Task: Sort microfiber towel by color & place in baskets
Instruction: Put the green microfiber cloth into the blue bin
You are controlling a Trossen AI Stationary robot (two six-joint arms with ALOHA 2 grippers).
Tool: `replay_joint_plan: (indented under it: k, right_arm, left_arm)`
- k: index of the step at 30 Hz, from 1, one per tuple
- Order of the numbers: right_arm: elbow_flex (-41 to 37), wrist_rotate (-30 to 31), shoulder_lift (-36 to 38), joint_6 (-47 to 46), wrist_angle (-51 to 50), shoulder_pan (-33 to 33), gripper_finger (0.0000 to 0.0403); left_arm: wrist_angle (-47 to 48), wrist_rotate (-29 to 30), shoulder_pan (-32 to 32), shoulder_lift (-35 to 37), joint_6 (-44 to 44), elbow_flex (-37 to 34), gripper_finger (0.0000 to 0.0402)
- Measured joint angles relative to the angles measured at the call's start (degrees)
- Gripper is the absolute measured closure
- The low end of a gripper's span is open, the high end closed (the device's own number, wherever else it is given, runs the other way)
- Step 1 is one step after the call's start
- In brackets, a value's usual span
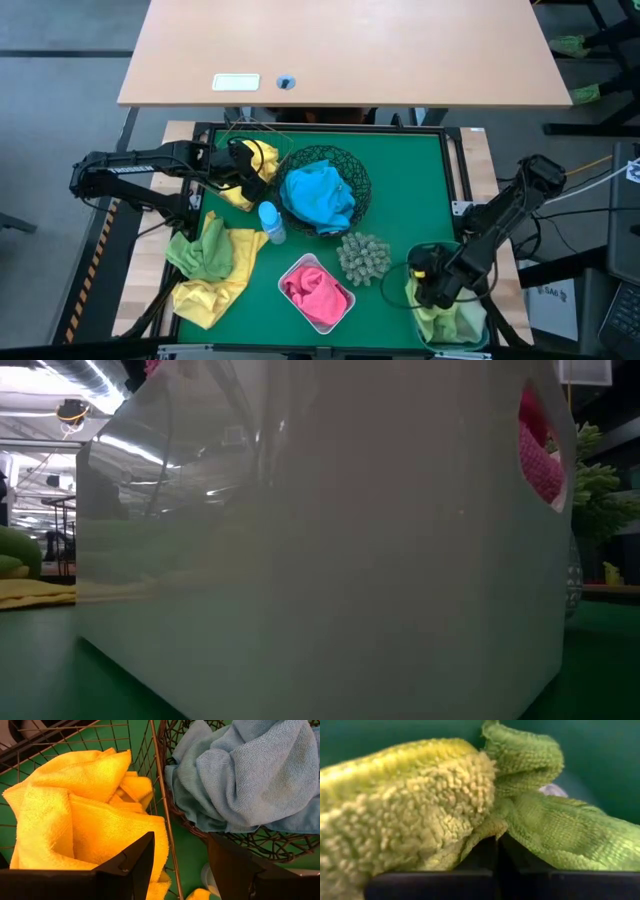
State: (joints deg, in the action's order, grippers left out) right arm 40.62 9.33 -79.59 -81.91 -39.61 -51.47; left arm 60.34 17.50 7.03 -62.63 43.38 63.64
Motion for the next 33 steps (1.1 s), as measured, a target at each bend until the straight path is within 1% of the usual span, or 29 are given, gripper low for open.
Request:
replay_joint_plan:
  k: [5, 8, 12, 15, 19, 24, 29, 31, 33]
  right_arm:
    - [-0.22, 4.77, 1.29, 0.38, -3.19, 2.12, 0.0402]
    - [-0.35, 5.02, 3.35, 1.71, -4.25, 3.20, 0.0402]
    - [-0.15, 3.36, 7.35, 2.87, -5.15, 3.66, 0.0393]
    - [1.89, 2.87, 9.85, 2.93, -7.70, 3.55, 0.0389]
    - [4.86, 0.24, 12.29, 2.91, -11.30, 3.55, 0.0388]
    - [6.56, -1.93, 13.14, 3.02, -11.61, 3.55, 0.0387]
    - [6.64, -4.43, 13.14, 4.47, -11.59, 3.55, 0.0384]
    - [6.64, -4.90, 13.14, 4.54, -11.61, 3.55, 0.0373]
    - [6.64, -4.87, 13.14, 4.60, -11.64, 3.55, 0.0352]
  left_arm:
    - [0.00, 0.01, 0.01, 0.00, -0.01, 0.00, 0.0227]
    - [0.00, 0.00, 0.00, 0.00, -0.02, 0.00, 0.0227]
    - [0.00, 0.00, 0.00, 0.00, -0.02, 0.00, 0.0227]
    - [0.00, 0.01, 0.01, 0.00, -0.02, 0.00, 0.0227]
    - [0.00, 0.01, 0.02, 0.00, -0.02, 0.00, 0.0227]
    - [0.00, 0.00, 0.02, 0.00, -0.02, 0.00, 0.0227]
    - [0.00, 0.00, 0.02, 0.00, -0.04, 0.00, 0.0227]
    - [0.00, 0.00, 0.00, 0.00, -0.04, 0.00, 0.0227]
    - [0.00, 0.00, 0.00, 0.00, -0.02, 0.00, 0.0227]
